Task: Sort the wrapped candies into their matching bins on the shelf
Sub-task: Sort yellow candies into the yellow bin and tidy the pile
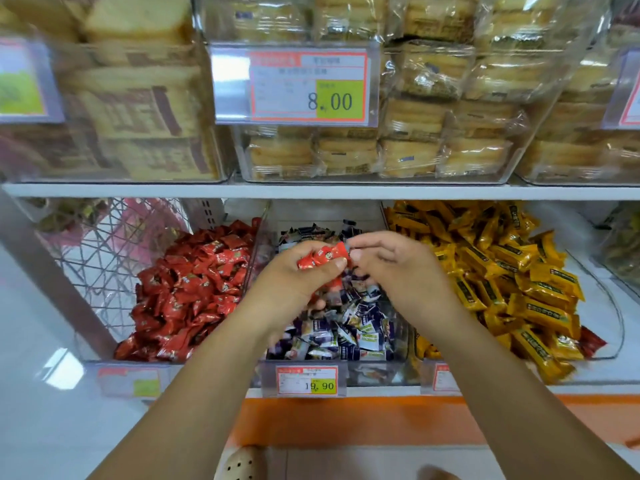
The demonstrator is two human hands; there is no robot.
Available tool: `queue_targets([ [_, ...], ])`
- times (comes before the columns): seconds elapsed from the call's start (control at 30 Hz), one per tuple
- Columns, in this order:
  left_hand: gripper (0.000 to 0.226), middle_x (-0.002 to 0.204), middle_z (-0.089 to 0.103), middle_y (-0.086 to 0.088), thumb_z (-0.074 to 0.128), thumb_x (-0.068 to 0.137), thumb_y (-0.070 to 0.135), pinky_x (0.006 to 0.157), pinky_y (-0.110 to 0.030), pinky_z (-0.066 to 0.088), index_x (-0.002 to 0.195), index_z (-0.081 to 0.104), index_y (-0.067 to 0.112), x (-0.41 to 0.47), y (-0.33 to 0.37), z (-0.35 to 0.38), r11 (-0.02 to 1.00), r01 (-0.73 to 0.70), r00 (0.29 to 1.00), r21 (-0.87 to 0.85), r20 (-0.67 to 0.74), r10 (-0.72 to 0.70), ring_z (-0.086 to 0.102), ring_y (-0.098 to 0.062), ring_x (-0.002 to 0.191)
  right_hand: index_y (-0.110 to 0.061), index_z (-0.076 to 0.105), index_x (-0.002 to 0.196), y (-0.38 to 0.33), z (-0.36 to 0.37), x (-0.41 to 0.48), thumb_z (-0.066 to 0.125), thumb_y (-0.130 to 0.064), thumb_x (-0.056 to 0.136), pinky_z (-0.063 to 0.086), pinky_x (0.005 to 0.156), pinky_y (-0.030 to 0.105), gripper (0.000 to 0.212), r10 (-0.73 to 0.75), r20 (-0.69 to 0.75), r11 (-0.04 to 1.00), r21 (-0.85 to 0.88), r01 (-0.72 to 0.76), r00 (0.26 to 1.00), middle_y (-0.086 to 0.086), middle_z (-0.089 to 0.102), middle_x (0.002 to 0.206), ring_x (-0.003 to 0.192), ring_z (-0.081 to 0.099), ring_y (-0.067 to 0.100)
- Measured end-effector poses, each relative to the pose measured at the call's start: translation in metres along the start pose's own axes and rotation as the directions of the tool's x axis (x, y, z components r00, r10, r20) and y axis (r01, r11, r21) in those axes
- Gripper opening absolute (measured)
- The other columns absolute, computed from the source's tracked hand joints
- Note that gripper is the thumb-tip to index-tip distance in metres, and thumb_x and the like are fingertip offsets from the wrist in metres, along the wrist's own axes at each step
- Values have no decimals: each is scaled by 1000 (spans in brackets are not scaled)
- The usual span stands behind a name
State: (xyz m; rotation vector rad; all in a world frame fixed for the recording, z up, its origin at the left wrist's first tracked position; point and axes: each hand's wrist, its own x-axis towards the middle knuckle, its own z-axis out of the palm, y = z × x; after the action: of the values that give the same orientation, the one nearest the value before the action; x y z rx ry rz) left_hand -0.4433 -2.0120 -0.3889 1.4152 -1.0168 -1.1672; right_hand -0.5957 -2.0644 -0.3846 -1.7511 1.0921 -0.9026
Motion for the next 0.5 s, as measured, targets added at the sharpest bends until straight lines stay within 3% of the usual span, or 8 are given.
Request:
queue_targets([
  [0.1,15,80,69,4,67,88,31,53,-16,44,101,66,24,-1,5,-51,938,-113,917,328,-328,226,59,-7,61,-33,61,115,-4,12,5,57,-26,94,53,84,26,22,-28,-24,1000,-14,28,999,-18,66,95,92,62,-1],
  [0.2,20,92,66,7,67,88,28,64,-17,44,107,65,23,8,-4,-109,851,-57,792,522,-495,357,59,-5,74,-35,59,116,-3,24,7,56,-27,95,54,83,33,23,-59,-13,992,-116,57,998,-20,64,95,92,61,1],
  [0.27,29,102,64,6,68,87,24,83,-28,51,116,63,22,17,-23,-137,817,-33,823,576,-448,350,61,-13,90,-35,59,118,1,31,5,55,-26,96,54,75,29,25,-74,0,977,-199,72,997,-21,62,93,85,61,2],
  [0.33,43,123,59,0,68,87,27,100,-41,46,128,55,27,21,-43,-153,808,1,874,589,-393,286,58,-20,111,-34,58,120,4,33,3,55,-25,96,51,67,16,26,-102,13,963,-250,102,995,-21,61,97,83,59,-2],
  [0.4,47,136,51,-1,65,90,26,107,-40,38,134,49,29,19,-47,-156,802,1,883,598,-377,280,49,-19,123,-32,60,119,6,29,1,56,-24,95,48,68,11,25,-128,2,963,-237,125,992,-17,61,99,85,57,-5],
  [0.5,40,135,51,2,60,93,24,108,-35,34,132,53,27,18,-36,-148,764,-96,857,638,-336,389,45,-15,127,-34,62,110,6,17,-5,54,-22,96,48,73,13,20,-152,-47,964,-229,137,987,-18,63,97,89,59,-3],
])
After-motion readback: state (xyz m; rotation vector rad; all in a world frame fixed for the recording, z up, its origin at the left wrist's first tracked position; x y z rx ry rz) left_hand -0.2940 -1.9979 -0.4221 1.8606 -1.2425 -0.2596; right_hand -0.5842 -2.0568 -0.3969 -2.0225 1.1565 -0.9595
